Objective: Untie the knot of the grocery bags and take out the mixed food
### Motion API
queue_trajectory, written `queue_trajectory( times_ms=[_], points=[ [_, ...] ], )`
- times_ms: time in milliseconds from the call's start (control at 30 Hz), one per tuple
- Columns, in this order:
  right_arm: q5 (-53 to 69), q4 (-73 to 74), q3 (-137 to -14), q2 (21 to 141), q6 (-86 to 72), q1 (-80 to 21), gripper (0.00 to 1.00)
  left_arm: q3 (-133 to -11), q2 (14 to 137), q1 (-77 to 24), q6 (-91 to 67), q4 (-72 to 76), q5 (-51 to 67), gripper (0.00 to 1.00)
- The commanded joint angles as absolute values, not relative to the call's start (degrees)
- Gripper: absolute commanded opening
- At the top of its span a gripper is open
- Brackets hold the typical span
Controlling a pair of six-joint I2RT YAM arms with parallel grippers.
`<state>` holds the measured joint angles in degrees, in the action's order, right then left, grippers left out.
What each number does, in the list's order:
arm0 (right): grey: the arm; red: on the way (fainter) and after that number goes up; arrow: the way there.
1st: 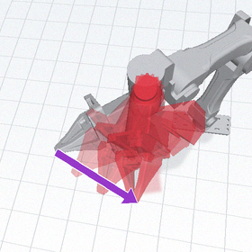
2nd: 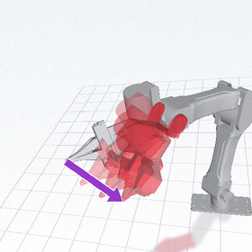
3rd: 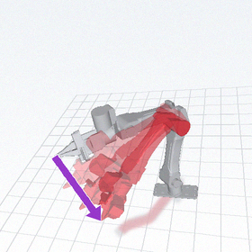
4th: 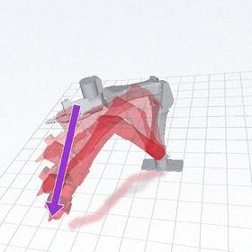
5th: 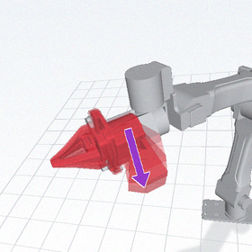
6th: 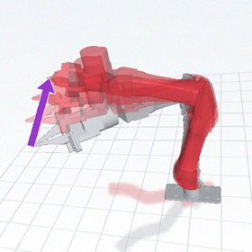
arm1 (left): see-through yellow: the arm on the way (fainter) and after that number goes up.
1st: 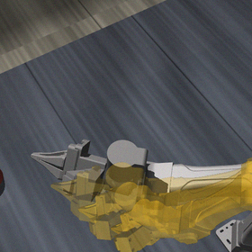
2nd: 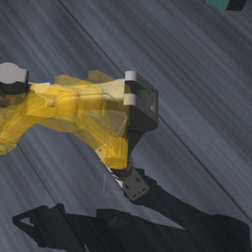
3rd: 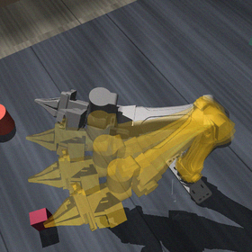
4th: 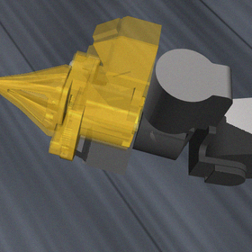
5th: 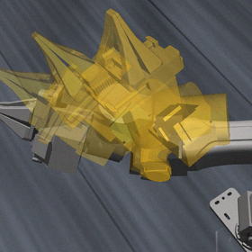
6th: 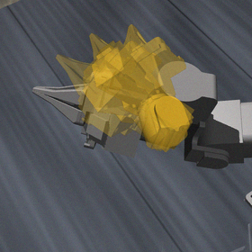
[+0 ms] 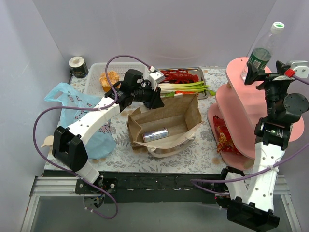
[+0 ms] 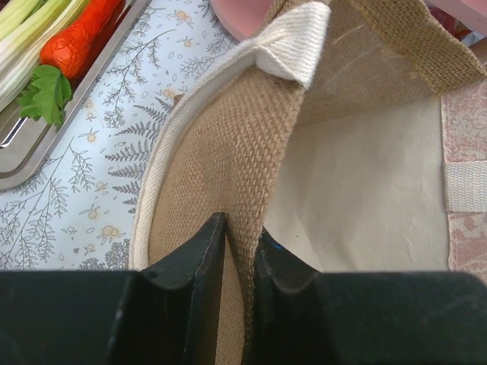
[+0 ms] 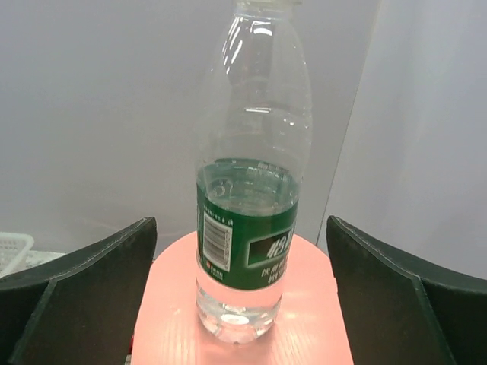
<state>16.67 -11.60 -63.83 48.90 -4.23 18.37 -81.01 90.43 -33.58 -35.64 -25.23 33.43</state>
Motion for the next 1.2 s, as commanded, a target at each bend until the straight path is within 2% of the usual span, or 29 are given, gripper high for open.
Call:
queue_trajectory(
  times_ms=[0,100,267,300,333,433,600,633,700,733,800,833,867,933,1000,1033,1067,1100,1167],
  points=[
    [13.7,-4.2,-64.6,44.0,-1.0,18.6,0.98,-80.5,88.6,-34.8,-35.3,-26.2,33.7,0.18],
    [16.9,-0.1,-65.0,40.7,3.1,18.6,0.98,-80.7,88.9,-34.9,-35.3,-26.4,33.9,0.18],
    [39.9,5.5,-64.7,35.6,7.1,18.6,0.95,-80.8,89.2,-34.9,-35.5,-27.2,32.3,0.18],
    [44.3,6.1,-65.2,35.4,6.9,18.6,0.92,-80.3,88.9,-34.9,-35.5,-27.2,32.0,0.18],
    [53.9,6.6,-65.2,35.3,6.9,18.6,0.85,-80.2,88.8,-34.9,-35.8,-27.1,31.9,0.18],
    [65.9,7.6,-63.4,35.1,9.6,18.6,0.76,-80.6,88.5,-34.9,-36.0,-27.3,31.9,0.14],
    [74.2,8.4,-61.7,36.6,17.5,18.5,0.60,-81.6,88.8,-34.9,-35.9,-27.6,32.1,0.00],
    [74.7,7.5,-62.0,38.2,17.5,18.5,0.53,-81.9,88.7,-34.9,-36.0,-27.7,32.1,0.00],
    [73.0,3.8,-63.0,40.5,13.6,16.9,0.43,-82.4,88.8,-34.9,-36.0,-27.7,32.1,0.00],
    [66.9,3.2,-64.0,43.7,11.4,15.5,0.32,-82.8,88.9,-34.9,-36.0,-27.9,31.9,0.00],
    [58.0,9.6,-71.2,48.2,11.8,6.5,0.25,-83.0,88.7,-34.9,-35.8,-28.0,31.0,0.00],
    [47.0,13.1,-74.8,53.5,14.6,1.4,0.21,-83.0,88.7,-34.9,-35.8,-28.0,30.7,0.00],
    [39.8,16.5,-82.6,56.1,17.1,-11.9,0.21,-83.0,88.5,-34.9,-35.7,-28.1,30.4,0.00],
    [27.3,20.5,-88.7,63.2,23.1,-22.1,0.23,-83.1,88.2,-34.9,-35.3,-28.6,29.8,0.00],
    [28.3,18.9,-90.5,65.8,24.1,-27.0,0.24,-83.4,88.1,-34.9,-35.2,-29.0,29.4,0.00],
    [26.9,18.3,-90.2,67.3,25.5,-28.8,0.30,-83.7,88.1,-34.9,-34.8,-29.5,29.0,0.00],
    [26.1,19.7,-89.6,67.8,27.4,-32.8,0.31,-83.8,88.0,-35.0,-34.5,-29.7,28.7,0.00],
    [25.3,20.9,-86.8,68.1,29.5,-35.0,0.30,-83.9,87.8,-35.0,-34.5,-29.8,28.5,0.00],
    [25.7,22.0,-81.0,66.5,35.3,-40.9,0.19,-83.9,87.4,-35.1,-34.2,-29.7,27.7,0.00]
  ],
)
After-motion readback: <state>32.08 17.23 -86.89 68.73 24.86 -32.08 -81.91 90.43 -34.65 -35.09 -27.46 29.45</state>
